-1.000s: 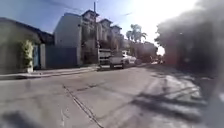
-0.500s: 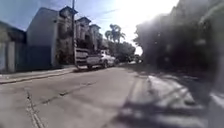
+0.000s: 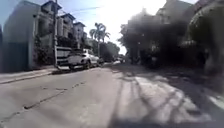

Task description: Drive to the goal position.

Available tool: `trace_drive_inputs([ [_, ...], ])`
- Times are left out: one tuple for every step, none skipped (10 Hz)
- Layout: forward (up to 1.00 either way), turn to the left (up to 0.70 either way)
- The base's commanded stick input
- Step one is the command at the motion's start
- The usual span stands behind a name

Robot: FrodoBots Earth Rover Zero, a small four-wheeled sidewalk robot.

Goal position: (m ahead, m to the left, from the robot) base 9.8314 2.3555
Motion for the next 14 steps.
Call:
trace_drive_inputs([
  [1.00, 0.00],
  [1.00, 0.00],
  [1.00, 0.00],
  [1.00, 0.00],
  [1.00, 0.00],
  [1.00, -0.35],
  [1.00, -0.37],
  [1.00, -0.38],
  [1.00, -0.38],
  [1.00, -0.36],
  [1.00, -0.27],
  [1.00, -0.11],
  [1.00, -0.01],
  [1.00, 0.00],
])
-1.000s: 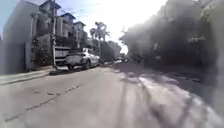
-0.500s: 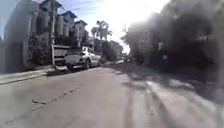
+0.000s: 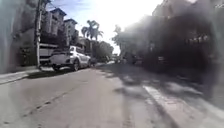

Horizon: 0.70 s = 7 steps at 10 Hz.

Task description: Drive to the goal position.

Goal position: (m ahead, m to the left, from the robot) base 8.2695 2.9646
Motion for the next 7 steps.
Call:
trace_drive_inputs([
  [1.00, 0.00],
  [1.00, 0.00],
  [1.00, 0.00],
  [1.00, 0.00],
  [1.00, 0.00],
  [1.00, 0.00],
  [1.00, 0.00],
])
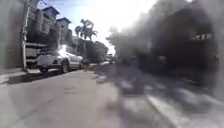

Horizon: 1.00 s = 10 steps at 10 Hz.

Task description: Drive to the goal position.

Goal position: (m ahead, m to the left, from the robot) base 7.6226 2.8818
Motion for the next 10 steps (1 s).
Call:
trace_drive_inputs([
  [1.00, 0.00],
  [1.00, 0.00],
  [1.00, 0.00],
  [1.00, 0.00],
  [1.00, 0.00],
  [1.00, 0.00],
  [1.00, 0.00],
  [1.00, 0.00],
  [1.00, 0.00],
  [1.00, 0.00],
])
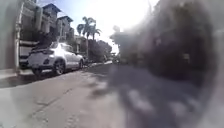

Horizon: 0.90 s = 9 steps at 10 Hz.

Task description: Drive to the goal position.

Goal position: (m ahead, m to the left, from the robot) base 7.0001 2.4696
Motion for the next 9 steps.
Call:
trace_drive_inputs([
  [1.00, 0.00],
  [1.00, 0.00],
  [1.00, 0.00],
  [1.00, 0.00],
  [1.00, 0.00],
  [1.00, 0.00],
  [1.00, 0.00],
  [1.00, 0.00],
  [1.00, 0.00],
])
